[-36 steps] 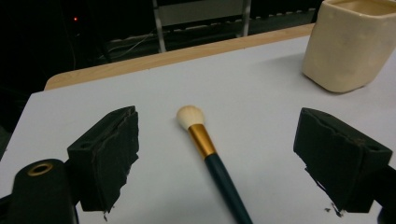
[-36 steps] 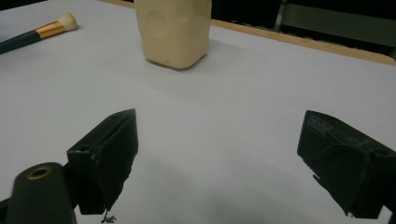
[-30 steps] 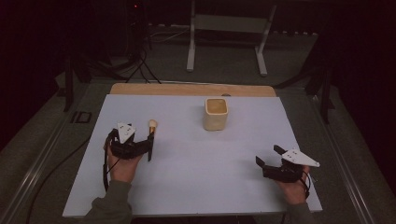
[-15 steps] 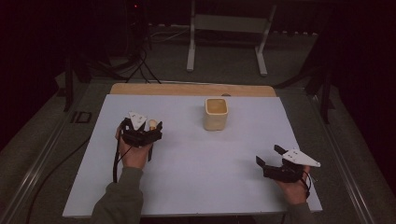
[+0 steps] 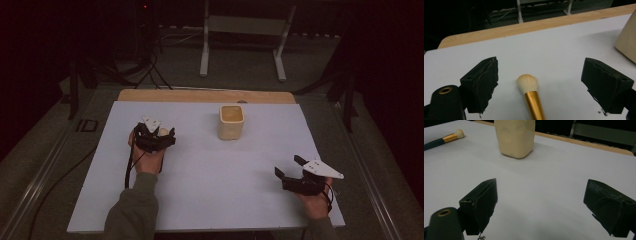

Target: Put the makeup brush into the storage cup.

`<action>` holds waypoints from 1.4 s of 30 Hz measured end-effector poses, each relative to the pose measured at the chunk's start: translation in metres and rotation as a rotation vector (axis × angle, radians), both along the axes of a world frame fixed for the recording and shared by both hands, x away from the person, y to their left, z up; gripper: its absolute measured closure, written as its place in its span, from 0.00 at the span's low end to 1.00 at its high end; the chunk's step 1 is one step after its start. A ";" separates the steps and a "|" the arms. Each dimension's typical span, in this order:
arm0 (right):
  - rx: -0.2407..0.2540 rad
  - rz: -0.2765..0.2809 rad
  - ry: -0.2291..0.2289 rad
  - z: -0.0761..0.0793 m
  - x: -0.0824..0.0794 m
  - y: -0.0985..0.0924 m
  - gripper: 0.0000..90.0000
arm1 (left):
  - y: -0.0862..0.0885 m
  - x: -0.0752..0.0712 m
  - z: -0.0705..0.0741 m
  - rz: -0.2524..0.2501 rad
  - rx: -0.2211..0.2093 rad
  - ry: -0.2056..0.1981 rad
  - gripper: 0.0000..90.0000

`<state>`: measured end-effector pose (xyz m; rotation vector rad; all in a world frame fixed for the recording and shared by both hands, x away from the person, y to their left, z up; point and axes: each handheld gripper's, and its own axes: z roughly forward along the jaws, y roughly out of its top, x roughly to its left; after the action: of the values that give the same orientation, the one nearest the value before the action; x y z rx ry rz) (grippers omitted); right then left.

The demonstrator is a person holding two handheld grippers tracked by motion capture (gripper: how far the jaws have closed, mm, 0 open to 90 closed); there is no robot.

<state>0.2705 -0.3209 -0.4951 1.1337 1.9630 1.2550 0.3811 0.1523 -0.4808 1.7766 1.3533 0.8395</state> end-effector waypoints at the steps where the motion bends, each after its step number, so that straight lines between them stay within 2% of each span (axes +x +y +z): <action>1: 0.000 0.001 0.000 0.000 0.000 0.000 0.13 | -0.001 0.001 -0.001 0.004 0.002 0.008 0.17; 7: 0.000 -0.001 0.001 0.000 0.000 0.000 0.13 | -0.003 0.003 -0.003 0.000 0.005 0.028 0.17; 15: 0.003 -0.002 0.001 0.000 0.000 -0.001 0.13 | -0.006 0.009 -0.002 0.008 0.010 0.141 0.17; 17: 0.002 -0.003 0.002 0.000 0.000 0.000 0.13 | -0.005 0.011 -0.001 0.012 -0.003 0.169 0.17; 20: 0.000 -0.003 0.003 0.000 0.000 0.000 0.13 | -0.004 0.011 0.000 0.016 -0.003 0.177 0.17; 21: -0.001 -0.004 0.003 0.000 0.000 0.000 0.13 | -0.003 0.014 0.001 0.019 -0.011 0.229 0.17; 22: 0.000 -0.005 0.003 0.000 0.000 -0.001 0.13 | -0.002 0.014 0.001 0.013 -0.028 0.245 0.17; 23: 0.000 -0.005 0.004 0.000 0.000 -0.001 0.13 | -0.002 0.014 0.001 0.013 -0.028 0.245 0.17; 24: 0.003 -0.005 0.005 0.000 0.001 -0.001 0.13 | -0.002 0.016 0.001 0.018 -0.034 0.283 0.17; 26: 0.005 -0.008 0.008 0.000 0.001 -0.001 0.13 | -0.002 0.017 0.000 0.018 -0.038 0.321 0.17; 27: 0.005 -0.009 0.007 0.000 0.001 -0.001 0.13 | -0.002 0.017 0.000 0.018 -0.038 0.321 0.17; 28: 0.006 -0.009 0.006 0.000 0.001 -0.001 0.13 | -0.002 0.019 -0.001 0.023 -0.035 0.356 0.17; 30: 0.005 -0.009 0.006 0.000 0.001 -0.001 0.13 | -0.002 0.021 -0.002 0.027 -0.042 0.394 0.17; 32: 0.005 -0.010 0.005 0.000 0.001 -0.001 0.13 | -0.002 0.021 -0.002 0.027 -0.042 0.394 0.17; 33: 0.005 -0.011 0.005 0.000 0.001 -0.001 0.13 | -0.003 0.024 -0.004 0.031 -0.037 0.452 0.17; 36: 0.006 -0.011 0.005 0.000 0.001 -0.001 0.13 | -0.003 0.026 -0.007 0.043 -0.039 0.510 0.18; 38: 0.005 -0.011 0.005 0.000 0.001 -0.001 0.13 | -0.003 0.026 -0.007 0.043 -0.039 0.510 0.20; 39: 0.006 -0.011 0.005 0.000 0.001 -0.001 0.13 | -0.005 0.027 -0.010 0.046 -0.029 0.541 0.20; 42: 0.006 -0.010 0.005 0.000 0.001 -0.001 0.13 | -0.006 0.029 -0.012 0.049 -0.017 0.581 0.24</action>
<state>0.2711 -0.3222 -0.4954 1.1492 1.9560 1.2548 0.4101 0.1464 -0.4932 2.0705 1.7606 0.3348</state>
